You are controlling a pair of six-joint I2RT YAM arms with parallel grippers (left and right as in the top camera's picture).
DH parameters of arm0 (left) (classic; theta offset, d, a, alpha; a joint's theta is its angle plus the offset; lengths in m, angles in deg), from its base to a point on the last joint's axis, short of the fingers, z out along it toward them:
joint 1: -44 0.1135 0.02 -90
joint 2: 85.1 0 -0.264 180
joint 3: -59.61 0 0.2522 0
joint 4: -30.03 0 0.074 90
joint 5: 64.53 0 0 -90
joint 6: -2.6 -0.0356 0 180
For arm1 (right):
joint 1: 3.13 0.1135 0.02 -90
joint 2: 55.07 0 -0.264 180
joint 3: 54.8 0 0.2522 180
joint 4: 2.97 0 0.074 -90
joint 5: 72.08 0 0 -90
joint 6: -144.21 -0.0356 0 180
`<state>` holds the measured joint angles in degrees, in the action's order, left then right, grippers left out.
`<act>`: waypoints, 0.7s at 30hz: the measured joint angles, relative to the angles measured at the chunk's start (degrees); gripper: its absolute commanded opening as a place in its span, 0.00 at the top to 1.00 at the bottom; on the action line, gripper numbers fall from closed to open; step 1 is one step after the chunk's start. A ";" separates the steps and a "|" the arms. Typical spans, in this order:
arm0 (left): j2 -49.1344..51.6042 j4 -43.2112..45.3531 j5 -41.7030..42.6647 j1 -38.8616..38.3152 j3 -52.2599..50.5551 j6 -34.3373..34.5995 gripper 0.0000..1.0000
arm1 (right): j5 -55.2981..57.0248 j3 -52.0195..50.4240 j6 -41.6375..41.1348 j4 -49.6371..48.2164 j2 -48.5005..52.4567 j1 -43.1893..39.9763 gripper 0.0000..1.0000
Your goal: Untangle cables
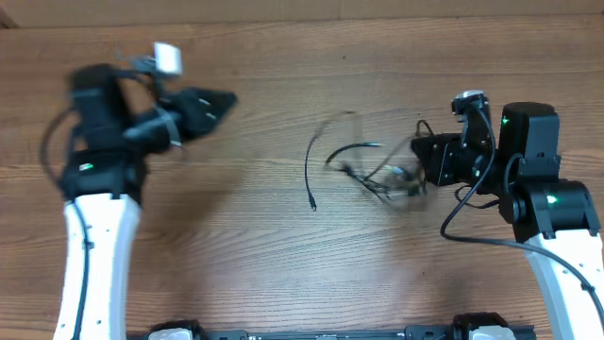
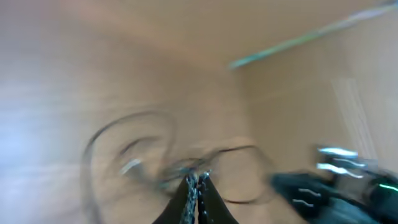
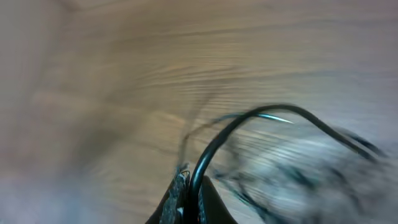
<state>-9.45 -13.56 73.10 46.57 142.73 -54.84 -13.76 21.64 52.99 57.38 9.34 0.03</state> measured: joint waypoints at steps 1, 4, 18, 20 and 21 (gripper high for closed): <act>0.33 -2.47 -4.28 -2.25 -0.20 -0.61 0.96 | -1.75 0.00 1.14 0.31 -0.28 0.09 0.96; 0.66 -5.09 -12.81 -7.13 -0.59 -2.54 0.92 | -7.69 0.00 5.09 2.08 -0.96 0.31 0.96; 0.66 -5.84 -21.35 -12.52 -0.59 -4.66 0.30 | -11.80 0.00 10.75 4.57 -1.03 4.74 0.20; 0.66 -6.73 -21.31 -12.52 -0.59 -4.26 0.18 | 0.98 0.00 3.54 5.55 -0.87 4.74 0.18; 0.66 -7.41 -21.33 -12.52 -0.59 -4.61 0.08 | 7.98 0.00 -0.79 6.82 -0.57 4.74 0.14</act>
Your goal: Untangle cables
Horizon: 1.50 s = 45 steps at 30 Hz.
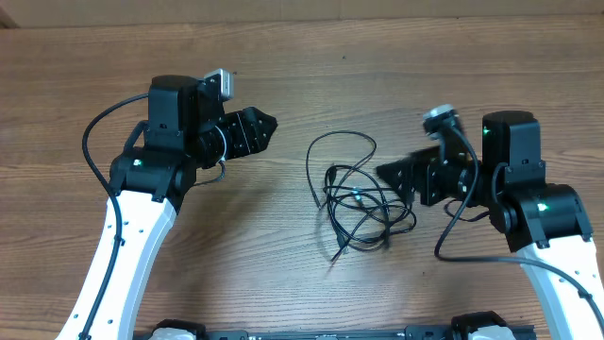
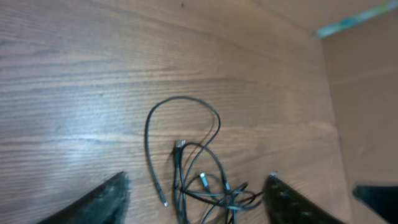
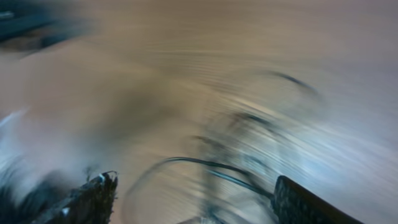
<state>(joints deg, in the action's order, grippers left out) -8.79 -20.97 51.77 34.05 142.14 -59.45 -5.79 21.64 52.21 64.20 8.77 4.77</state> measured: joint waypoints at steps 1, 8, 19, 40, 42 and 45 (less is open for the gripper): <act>0.00 -0.66 0.02 -0.07 0.00 -0.04 0.03 | 6.58 0.00 -4.35 1.49 0.46 0.00 0.06; 1.70 -2.16 1.01 -1.38 0.00 1.01 0.05 | 19.06 0.00 -16.70 7.74 3.34 -0.26 0.00; 3.28 -15.98 -5.44 -22.14 -0.07 -3.06 0.17 | 22.49 0.00 -20.76 12.13 4.96 -0.26 0.00; 3.54 8.02 -38.05 -46.60 -23.56 20.63 0.36 | 25.38 0.00 -21.97 13.68 4.96 -0.26 0.00; 3.54 10.56 -38.07 -46.60 -24.22 21.05 0.36 | 25.18 0.00 -22.36 13.68 4.96 -0.26 0.00; 3.58 12.92 -38.10 -46.60 -24.55 21.00 0.41 | 25.16 0.00 -22.82 13.66 4.96 -0.26 0.00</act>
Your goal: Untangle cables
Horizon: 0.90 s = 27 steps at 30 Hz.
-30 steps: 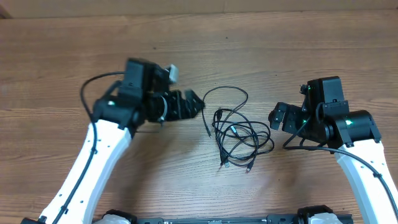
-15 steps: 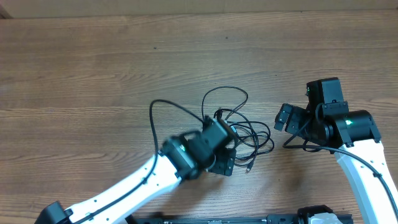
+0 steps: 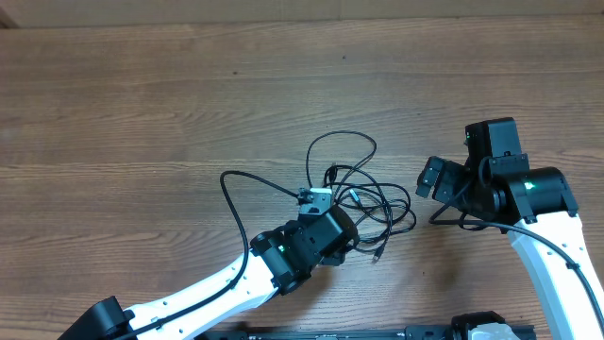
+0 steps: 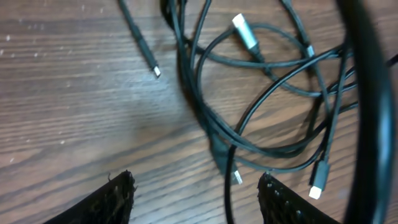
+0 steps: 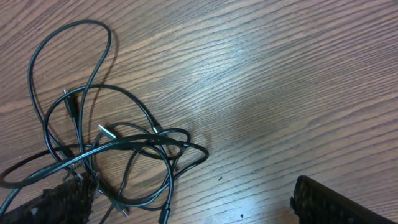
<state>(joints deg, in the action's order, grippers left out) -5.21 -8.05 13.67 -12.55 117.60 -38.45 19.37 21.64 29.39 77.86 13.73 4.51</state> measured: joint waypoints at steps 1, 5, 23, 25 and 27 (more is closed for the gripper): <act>0.02 0.70 0.02 0.00 -0.02 0.02 0.41 | -0.04 0.00 -0.11 -0.04 0.00 0.00 0.00; 1.46 3.78 1.11 0.00 -0.02 0.07 0.49 | -0.07 0.00 -0.39 0.00 0.00 0.00 0.00; 5.53 4.24 9.60 0.00 -0.11 0.04 0.96 | -0.15 0.00 -0.55 1.16 0.00 0.00 0.00; 5.53 4.26 9.77 0.00 -0.11 0.15 0.96 | -0.15 0.00 -0.61 1.22 0.00 0.00 0.00; 5.53 4.00 9.92 0.07 -0.09 -0.17 0.96 | -0.52 0.00 -0.63 1.40 0.00 0.00 0.00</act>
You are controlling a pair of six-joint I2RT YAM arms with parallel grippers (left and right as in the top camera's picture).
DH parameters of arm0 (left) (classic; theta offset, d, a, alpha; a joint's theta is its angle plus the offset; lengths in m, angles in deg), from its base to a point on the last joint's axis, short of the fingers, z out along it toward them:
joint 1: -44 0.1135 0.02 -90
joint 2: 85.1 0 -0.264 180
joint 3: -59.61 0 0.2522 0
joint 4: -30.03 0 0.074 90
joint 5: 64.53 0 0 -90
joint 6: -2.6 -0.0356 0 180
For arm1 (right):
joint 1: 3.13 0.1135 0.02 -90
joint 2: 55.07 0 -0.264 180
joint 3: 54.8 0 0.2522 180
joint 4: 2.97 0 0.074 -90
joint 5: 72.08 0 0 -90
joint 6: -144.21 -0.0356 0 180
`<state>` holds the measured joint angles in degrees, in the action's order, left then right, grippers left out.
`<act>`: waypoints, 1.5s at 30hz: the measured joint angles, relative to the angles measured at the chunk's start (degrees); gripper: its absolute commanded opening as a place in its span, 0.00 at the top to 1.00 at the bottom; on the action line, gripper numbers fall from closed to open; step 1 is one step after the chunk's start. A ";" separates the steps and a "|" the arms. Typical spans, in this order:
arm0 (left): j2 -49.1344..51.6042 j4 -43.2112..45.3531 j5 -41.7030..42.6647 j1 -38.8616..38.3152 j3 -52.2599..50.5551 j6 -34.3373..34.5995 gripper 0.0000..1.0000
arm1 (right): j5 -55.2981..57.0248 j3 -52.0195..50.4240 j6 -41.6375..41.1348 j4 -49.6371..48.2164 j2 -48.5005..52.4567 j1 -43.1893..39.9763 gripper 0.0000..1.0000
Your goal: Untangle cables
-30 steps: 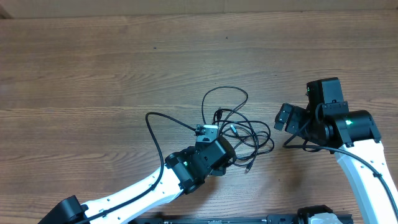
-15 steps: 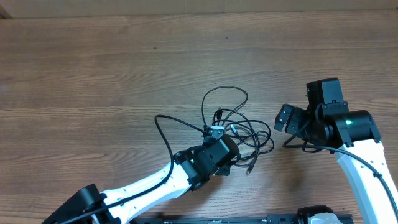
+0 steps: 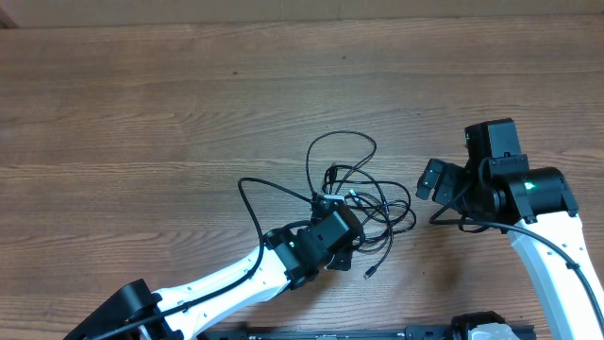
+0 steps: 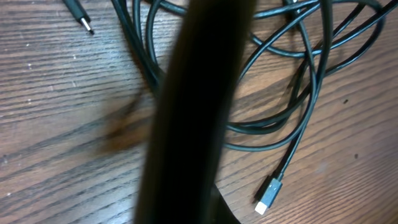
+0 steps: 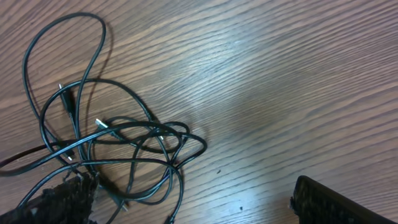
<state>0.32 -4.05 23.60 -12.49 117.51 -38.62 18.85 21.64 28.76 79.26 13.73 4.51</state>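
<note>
A heap of thin black cables [image 3: 363, 194] lies tangled mid-table, also visible in the right wrist view [image 5: 118, 143] and up close in the left wrist view [image 4: 298, 81]. My left gripper [image 3: 345, 249] has come from the near side and is sunk into the heap's near-left edge. Its fingers no longer stand apart; a dark wedge [image 4: 208, 214] sits bottom centre, and a thick blurred black band hides the pads. A white-tipped plug [image 4: 267, 200] lies just to the right of it. My right gripper [image 3: 429, 179] hangs open to the right of the heap, with its fingers [image 5: 329, 199] wide apart.
The wooden table [image 3: 142, 113] runs to a back edge at the top. The left arm's own wire [image 3: 247, 194] arcs up to the left of the heap. One loose cable end [image 3: 370, 272] trails toward the front edge.
My left gripper was open over the heap and is now shut, a little further right into the strands. A loose cable end has shifted toward the front. The right arm has not moved.
First both grippers were shut and far apart, the right one on a cable, everything blurred. Then both stood open with the cables dropped in a heap between them. Later the left arm was at the near side, open over the heap, and now it is shut in it.
</note>
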 measured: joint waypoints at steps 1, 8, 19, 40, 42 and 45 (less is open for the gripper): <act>-0.02 -1.40 0.07 0.26 0.24 -0.66 0.96 | -0.63 0.00 0.02 -0.02 0.00 0.00 0.00; -6.75 -23.08 0.46 9.88 12.57 -4.94 0.96 | -12.39 0.00 -0.04 -0.33 0.00 0.00 0.00; -25.40 -26.77 3.23 20.90 34.77 -14.29 0.96 | -32.13 -2.86 -1.42 -11.91 0.00 2.75 0.00; -27.32 -27.76 1.81 23.56 35.17 -14.95 0.96 | -25.49 -7.58 -19.30 -25.40 11.93 21.27 0.96; -27.47 -29.99 -0.09 25.55 36.22 -15.34 0.96 | -20.79 -7.61 -19.58 -22.95 12.20 19.12 0.96; -28.37 -32.94 -2.86 28.55 38.18 -15.76 0.96 | -14.69 -7.61 -19.69 -19.82 12.26 13.86 0.96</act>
<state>-28.05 -36.99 20.73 16.06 155.70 -54.38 4.16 14.03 9.06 59.44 25.99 18.37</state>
